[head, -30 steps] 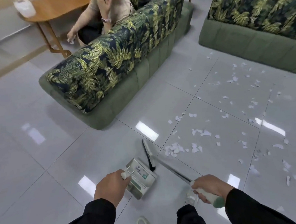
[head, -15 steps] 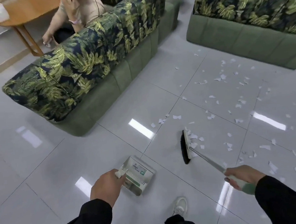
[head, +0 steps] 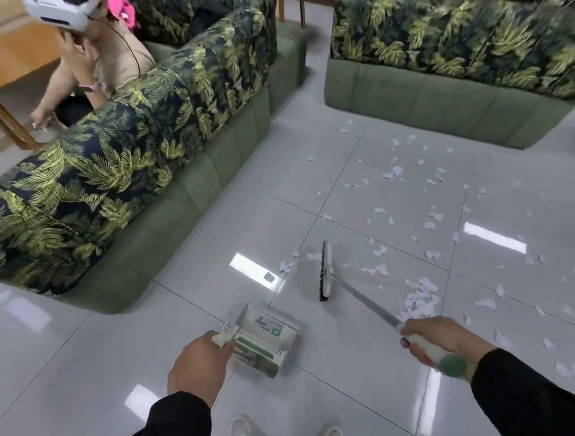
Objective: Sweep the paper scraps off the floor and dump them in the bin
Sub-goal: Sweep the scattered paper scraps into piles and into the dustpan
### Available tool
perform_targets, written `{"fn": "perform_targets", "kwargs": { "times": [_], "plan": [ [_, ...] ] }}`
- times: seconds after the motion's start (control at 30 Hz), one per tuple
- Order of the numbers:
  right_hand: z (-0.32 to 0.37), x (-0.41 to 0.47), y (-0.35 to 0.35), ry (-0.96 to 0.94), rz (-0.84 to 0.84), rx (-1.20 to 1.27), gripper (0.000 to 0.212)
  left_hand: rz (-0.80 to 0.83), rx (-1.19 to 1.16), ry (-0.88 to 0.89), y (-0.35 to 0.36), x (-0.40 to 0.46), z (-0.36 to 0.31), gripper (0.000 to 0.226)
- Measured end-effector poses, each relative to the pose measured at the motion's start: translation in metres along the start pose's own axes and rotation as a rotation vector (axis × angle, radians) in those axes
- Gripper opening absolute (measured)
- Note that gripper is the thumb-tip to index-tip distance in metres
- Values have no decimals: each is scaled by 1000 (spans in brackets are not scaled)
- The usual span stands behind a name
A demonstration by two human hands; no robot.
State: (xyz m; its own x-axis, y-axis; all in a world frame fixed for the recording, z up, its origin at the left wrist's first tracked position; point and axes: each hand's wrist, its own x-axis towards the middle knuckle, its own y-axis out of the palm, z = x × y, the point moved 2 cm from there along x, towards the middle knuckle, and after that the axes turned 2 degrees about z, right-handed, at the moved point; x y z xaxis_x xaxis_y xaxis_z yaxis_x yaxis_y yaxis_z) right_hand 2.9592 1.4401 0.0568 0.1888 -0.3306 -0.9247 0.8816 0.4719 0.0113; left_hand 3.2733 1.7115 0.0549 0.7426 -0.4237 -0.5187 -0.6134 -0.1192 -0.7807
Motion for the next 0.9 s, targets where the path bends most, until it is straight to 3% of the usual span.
{"fn": "perform_targets", "kwargs": {
  "times": [0.23, 0.43, 0.6, 0.9],
  "plan": [
    [48, 42, 145, 44, 131, 106, 16, 27, 19, 47, -46, 65, -4, 30],
    [69, 93, 227, 124, 148, 101, 17, 72, 76, 64, -85, 140, 3, 28],
    [89, 107, 218, 117, 55, 113, 21, 135, 210, 110, -103, 181, 3, 20],
    [122, 100, 106, 65, -144, 263, 23, 170, 298, 273, -100, 229, -59, 27]
  ]
}}
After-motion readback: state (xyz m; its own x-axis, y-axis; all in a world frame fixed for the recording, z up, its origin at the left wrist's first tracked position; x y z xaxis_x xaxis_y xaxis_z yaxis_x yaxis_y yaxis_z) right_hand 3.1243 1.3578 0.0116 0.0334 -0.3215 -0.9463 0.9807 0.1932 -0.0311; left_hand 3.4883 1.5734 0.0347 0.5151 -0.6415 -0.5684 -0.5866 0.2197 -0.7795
